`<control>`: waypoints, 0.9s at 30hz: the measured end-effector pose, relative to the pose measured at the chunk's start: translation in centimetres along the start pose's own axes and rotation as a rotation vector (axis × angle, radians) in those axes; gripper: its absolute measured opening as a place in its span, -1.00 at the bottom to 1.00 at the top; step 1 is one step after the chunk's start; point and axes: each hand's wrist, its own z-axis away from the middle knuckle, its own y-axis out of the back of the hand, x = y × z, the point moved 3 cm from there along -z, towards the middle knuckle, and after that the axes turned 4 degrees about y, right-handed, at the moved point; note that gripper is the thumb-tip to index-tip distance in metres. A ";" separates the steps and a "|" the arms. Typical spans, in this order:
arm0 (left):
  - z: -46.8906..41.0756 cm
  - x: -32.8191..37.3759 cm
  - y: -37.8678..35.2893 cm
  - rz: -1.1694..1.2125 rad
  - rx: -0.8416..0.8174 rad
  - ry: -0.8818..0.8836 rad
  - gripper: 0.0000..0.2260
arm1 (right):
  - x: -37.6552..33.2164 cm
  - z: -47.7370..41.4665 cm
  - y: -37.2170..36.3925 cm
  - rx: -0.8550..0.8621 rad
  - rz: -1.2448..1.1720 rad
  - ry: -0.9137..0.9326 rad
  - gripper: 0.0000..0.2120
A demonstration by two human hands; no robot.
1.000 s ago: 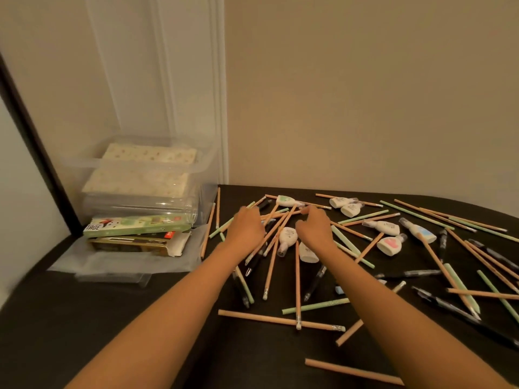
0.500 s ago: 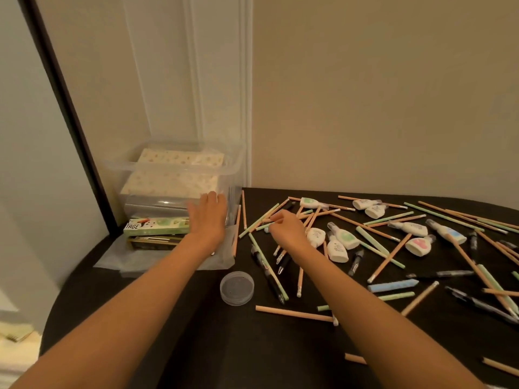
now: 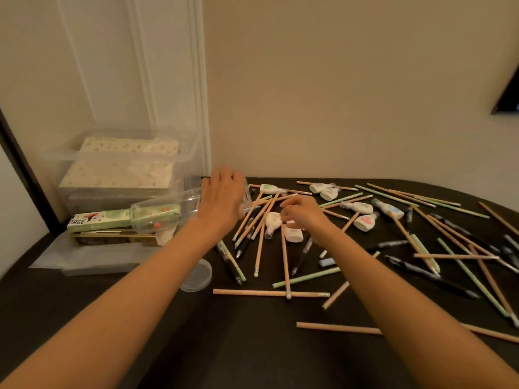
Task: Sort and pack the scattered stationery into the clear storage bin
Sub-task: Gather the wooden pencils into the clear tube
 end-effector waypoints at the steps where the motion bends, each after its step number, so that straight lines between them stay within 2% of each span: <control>1: 0.4 0.8 0.2 -0.002 0.013 -0.007 -0.51 | 0.2 0.7 0.9 -0.016 -0.011 -0.006 -0.86; 5: 2.3 3.5 0.7 0.022 0.043 -0.020 -0.51 | 1.2 3.5 3.8 -0.052 -0.002 -0.011 -0.87; 9: 5.1 5.4 0.7 0.007 0.047 -0.024 -0.48 | 3.2 6.5 5.3 -0.111 0.106 0.006 -0.84; 13: 7.9 6.4 -0.3 0.051 0.035 0.004 -0.48 | 4.7 10.1 5.5 -0.293 0.223 0.097 -0.91; 16: 9.7 6.9 -1.2 0.071 0.060 0.043 -0.44 | 5.9 12.2 5.3 -0.469 0.369 0.142 -0.85; 18: 10.6 7.2 -1.9 0.069 0.075 0.064 -0.41 | 6.7 13.0 5.3 -0.519 0.467 0.171 -0.83; 21: 11.2 7.9 -2.6 0.069 0.129 0.075 -0.39 | 7.7 13.6 5.5 -0.495 0.571 0.234 -0.82; 27: 11.4 9.1 -2.9 0.086 0.149 0.073 -0.46 | 8.1 14.5 5.9 -0.375 0.539 0.373 -0.87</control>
